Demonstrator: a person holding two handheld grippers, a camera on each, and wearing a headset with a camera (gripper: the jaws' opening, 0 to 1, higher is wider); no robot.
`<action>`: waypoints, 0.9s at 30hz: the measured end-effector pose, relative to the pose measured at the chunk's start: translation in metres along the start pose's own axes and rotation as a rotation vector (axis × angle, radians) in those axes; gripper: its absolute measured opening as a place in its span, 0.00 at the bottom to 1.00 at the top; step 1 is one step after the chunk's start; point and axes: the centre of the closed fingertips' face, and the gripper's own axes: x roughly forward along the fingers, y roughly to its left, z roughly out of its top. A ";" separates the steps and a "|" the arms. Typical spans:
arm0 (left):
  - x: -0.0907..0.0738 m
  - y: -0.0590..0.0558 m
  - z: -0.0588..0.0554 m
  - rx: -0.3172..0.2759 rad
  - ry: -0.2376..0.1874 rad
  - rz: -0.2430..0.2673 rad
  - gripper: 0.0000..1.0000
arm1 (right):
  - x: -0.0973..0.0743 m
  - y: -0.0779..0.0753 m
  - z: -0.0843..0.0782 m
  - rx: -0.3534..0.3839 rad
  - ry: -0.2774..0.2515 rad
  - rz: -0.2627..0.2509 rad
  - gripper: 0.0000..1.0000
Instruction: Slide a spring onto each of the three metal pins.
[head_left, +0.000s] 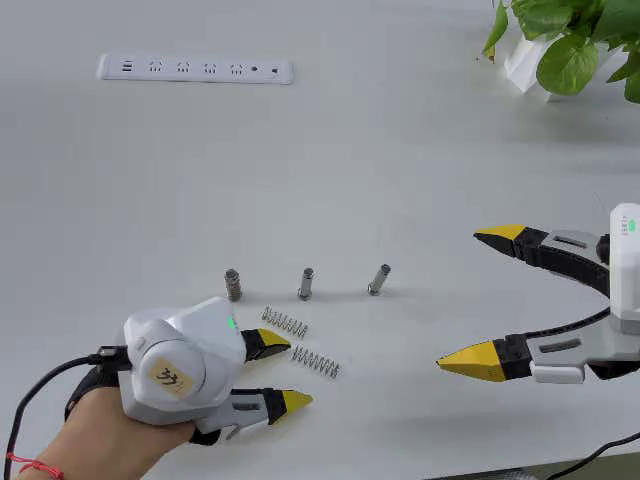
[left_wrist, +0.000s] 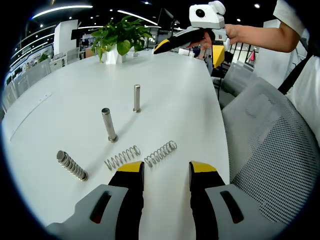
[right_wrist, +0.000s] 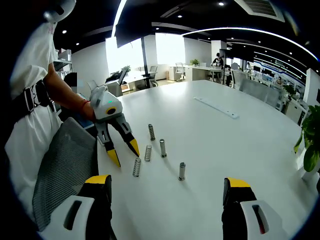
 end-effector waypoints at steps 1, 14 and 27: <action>0.001 0.000 -0.001 -0.001 0.002 -0.001 0.32 | 0.000 0.000 0.000 0.001 0.001 0.001 0.92; 0.004 -0.007 -0.005 -0.007 0.011 -0.024 0.32 | 0.002 0.001 -0.002 0.006 0.008 0.001 0.92; 0.001 -0.015 -0.004 0.001 0.012 -0.037 0.32 | 0.002 0.002 -0.011 0.011 0.019 0.009 0.93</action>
